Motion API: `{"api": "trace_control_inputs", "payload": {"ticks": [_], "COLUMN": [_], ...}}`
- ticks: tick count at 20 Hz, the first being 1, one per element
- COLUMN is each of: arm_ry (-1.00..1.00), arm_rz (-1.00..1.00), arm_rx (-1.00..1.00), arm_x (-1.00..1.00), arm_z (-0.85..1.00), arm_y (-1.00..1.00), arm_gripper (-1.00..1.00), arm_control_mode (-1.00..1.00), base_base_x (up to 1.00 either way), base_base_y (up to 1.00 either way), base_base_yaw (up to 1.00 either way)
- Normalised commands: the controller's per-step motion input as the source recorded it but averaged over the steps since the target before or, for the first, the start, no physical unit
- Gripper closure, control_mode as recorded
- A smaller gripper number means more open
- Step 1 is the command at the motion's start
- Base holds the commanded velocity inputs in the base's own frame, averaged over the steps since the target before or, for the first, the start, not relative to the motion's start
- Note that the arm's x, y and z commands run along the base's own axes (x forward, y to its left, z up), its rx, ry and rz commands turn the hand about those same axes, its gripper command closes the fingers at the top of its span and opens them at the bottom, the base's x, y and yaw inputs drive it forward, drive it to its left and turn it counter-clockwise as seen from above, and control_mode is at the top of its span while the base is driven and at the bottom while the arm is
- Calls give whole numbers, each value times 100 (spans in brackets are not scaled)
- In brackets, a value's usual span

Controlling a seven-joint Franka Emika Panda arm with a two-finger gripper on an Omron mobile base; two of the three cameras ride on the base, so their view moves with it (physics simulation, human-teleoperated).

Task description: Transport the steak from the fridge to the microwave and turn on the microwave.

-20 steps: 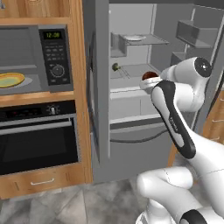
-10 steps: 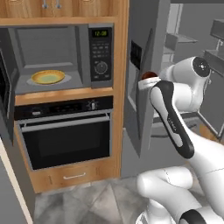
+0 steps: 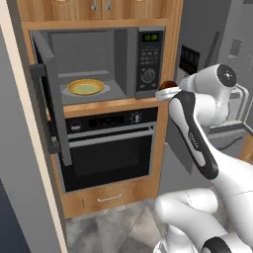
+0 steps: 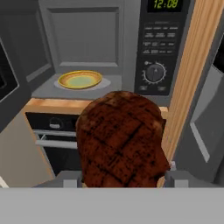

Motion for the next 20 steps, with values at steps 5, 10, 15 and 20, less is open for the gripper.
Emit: {"api": "trace_control_inputs", "payload": {"ticks": [5, 10, 15, 20], "arm_ry": [0, 0, 0, 0], "arm_rz": [0, 0, 0, 0], "arm_rx": [0, 0, 0, 0], "arm_x": [0, 0, 0, 0], "arm_z": [0, 0, 0, 0], "arm_y": [0, 0, 0, 0], "arm_gripper": [100, 100, 100, 100], "arm_control_mode": [100, 100, 100, 100], "base_base_x": [44, 51, 49, 45], "base_base_y": [55, 34, 23, 27], "base_base_yaw": [3, 9, 4, 3]}}
